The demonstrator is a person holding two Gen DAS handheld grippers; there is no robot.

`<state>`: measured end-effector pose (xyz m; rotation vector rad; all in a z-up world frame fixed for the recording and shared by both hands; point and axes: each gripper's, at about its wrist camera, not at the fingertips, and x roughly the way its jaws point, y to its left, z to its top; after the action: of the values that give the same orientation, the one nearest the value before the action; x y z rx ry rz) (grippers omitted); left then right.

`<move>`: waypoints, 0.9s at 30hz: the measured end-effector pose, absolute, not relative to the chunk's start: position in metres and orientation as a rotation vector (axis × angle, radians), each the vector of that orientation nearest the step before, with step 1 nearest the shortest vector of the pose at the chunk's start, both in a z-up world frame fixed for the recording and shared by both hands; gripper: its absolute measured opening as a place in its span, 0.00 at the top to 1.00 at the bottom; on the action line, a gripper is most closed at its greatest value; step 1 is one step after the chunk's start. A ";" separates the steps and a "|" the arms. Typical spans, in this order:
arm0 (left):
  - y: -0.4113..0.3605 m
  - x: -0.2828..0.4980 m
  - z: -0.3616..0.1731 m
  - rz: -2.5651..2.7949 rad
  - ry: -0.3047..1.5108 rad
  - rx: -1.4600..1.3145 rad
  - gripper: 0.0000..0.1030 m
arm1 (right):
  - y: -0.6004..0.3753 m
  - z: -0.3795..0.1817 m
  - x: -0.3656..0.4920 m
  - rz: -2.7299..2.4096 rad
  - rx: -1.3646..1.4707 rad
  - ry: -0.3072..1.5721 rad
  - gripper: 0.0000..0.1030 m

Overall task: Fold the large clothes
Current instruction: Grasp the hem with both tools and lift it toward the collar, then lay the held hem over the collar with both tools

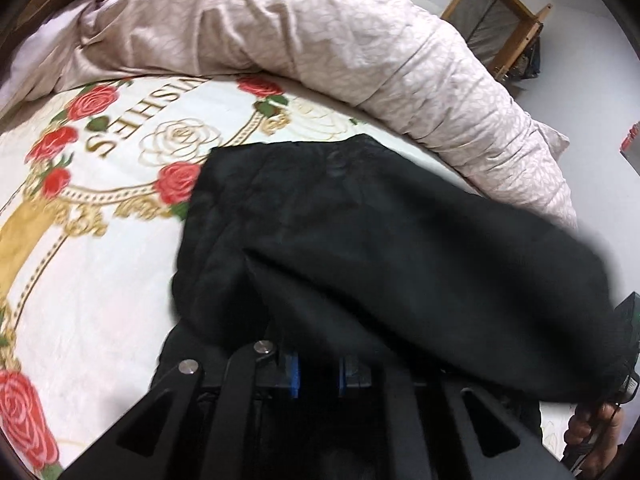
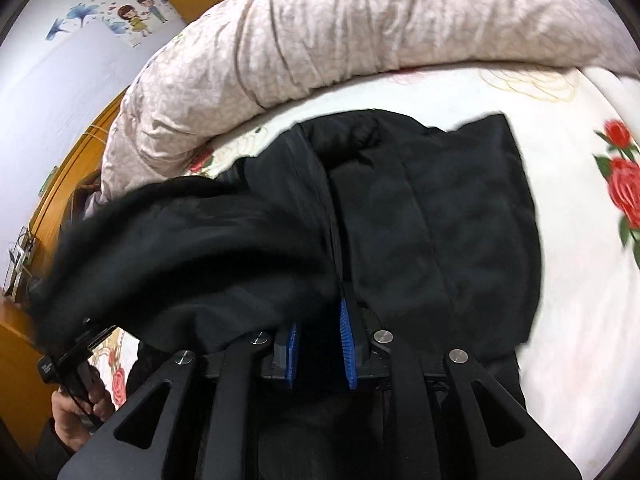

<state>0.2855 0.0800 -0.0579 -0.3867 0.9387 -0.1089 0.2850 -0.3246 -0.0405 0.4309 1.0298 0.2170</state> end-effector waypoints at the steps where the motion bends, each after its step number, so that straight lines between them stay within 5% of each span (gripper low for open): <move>1: 0.083 0.280 -0.057 -0.106 0.936 -0.388 0.86 | -0.329 -0.041 0.279 0.197 0.439 1.038 0.82; 6: 0.091 0.259 -0.046 -0.103 0.908 -0.411 0.83 | -0.331 -0.027 0.264 0.202 0.489 0.998 0.74; 10: 0.081 0.263 -0.025 -0.147 0.852 -0.408 0.61 | -0.316 -0.027 0.272 0.262 0.548 0.997 0.54; 13: 0.064 0.278 -0.023 -0.187 0.847 -0.371 0.49 | -0.299 -0.043 0.287 0.279 0.575 1.048 0.54; 17: 0.041 0.301 -0.065 -0.222 0.970 -0.365 0.51 | -0.284 -0.070 0.302 0.267 0.615 1.125 0.54; 18: 0.036 0.303 -0.075 -0.218 0.990 -0.353 0.51 | -0.283 -0.071 0.303 0.250 0.604 1.119 0.65; 19: 0.033 0.303 -0.081 -0.220 0.990 -0.351 0.51 | -0.282 -0.071 0.303 0.234 0.574 1.104 0.94; 27: 0.023 0.295 -0.089 -0.248 1.006 -0.318 0.49 | -0.283 -0.074 0.298 0.188 0.512 1.137 0.92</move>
<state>0.2952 0.0228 -0.0888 -0.3180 1.0060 -0.2478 0.2981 -0.2830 -0.0744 0.5124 1.1371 0.1876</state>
